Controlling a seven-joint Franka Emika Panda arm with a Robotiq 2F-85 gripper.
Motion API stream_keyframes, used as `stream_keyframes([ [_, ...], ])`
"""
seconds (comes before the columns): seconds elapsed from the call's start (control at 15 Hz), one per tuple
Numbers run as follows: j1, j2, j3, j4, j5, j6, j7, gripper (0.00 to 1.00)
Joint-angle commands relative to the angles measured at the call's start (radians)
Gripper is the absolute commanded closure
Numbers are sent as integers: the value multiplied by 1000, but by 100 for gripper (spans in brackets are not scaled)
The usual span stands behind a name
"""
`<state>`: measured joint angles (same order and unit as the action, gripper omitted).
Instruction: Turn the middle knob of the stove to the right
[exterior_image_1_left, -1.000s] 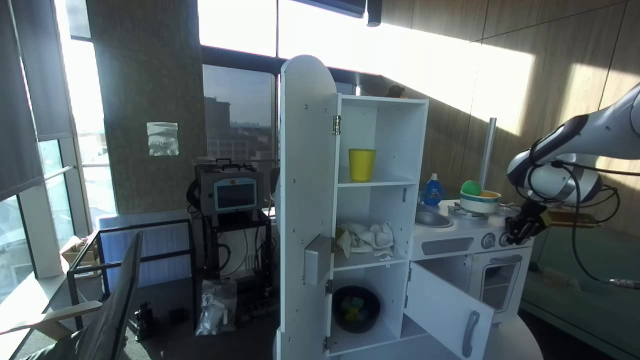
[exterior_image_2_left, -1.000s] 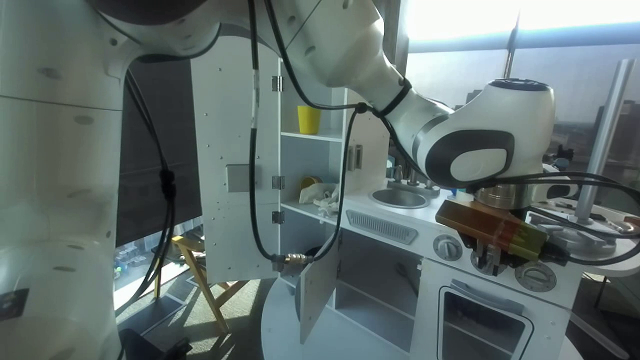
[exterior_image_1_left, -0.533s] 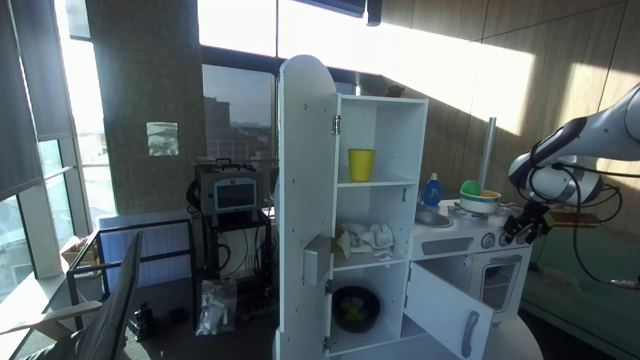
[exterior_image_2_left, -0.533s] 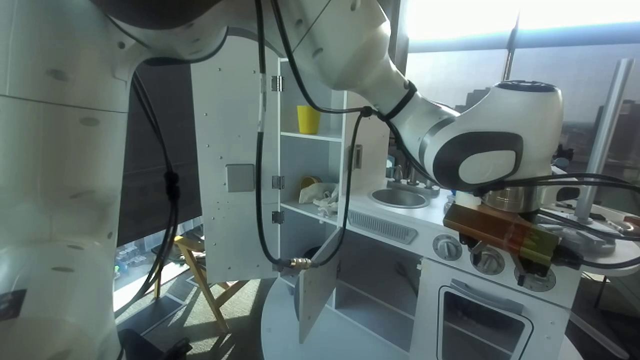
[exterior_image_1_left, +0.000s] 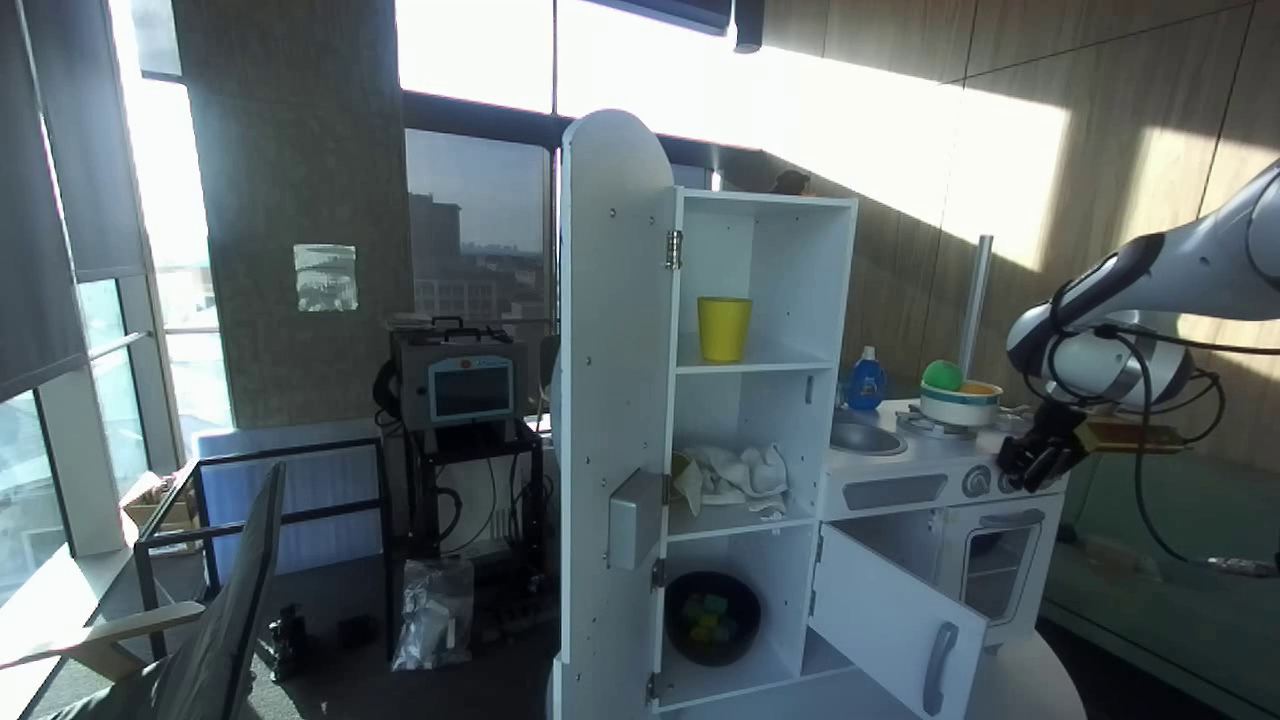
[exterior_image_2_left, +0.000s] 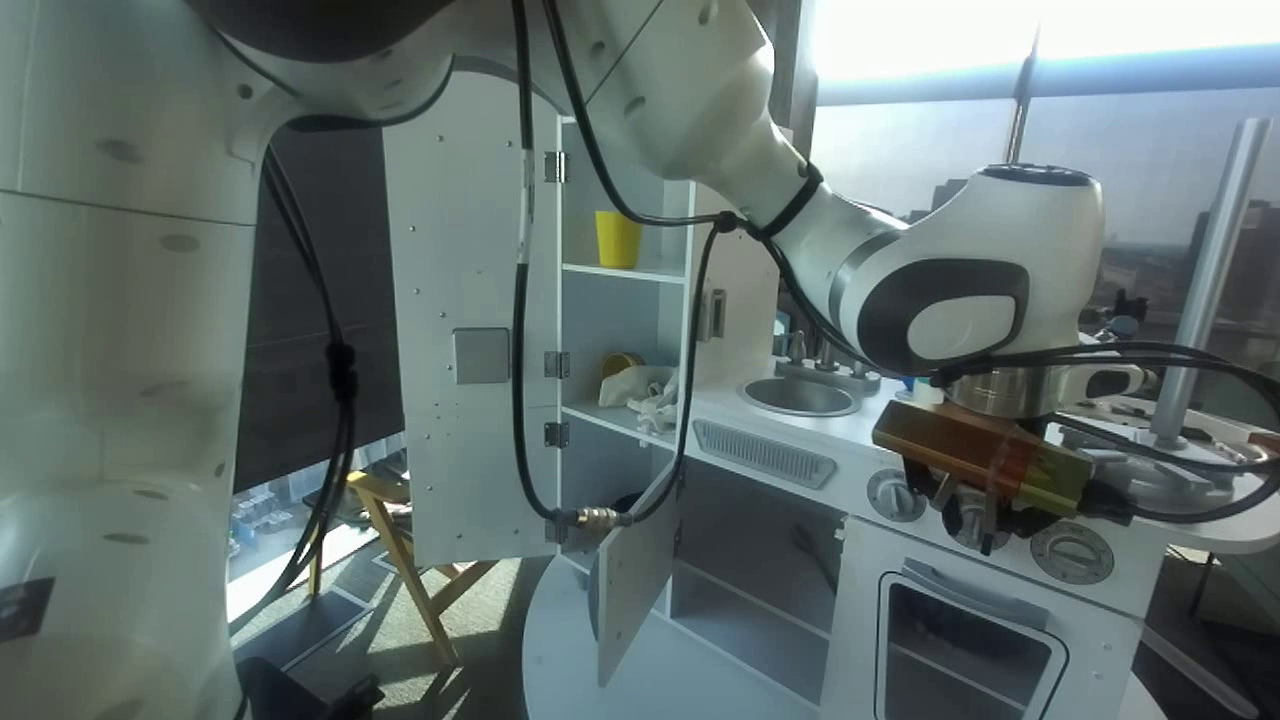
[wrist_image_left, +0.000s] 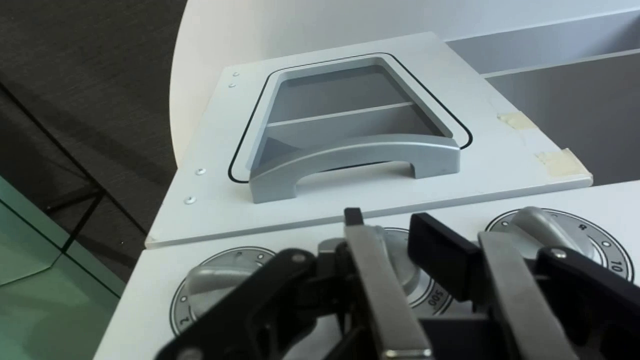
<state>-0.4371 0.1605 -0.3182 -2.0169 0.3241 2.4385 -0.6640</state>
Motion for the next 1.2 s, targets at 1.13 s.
stream_keyframes([
  [1.13,-92,32,-6,62,391,-200,-77,83],
])
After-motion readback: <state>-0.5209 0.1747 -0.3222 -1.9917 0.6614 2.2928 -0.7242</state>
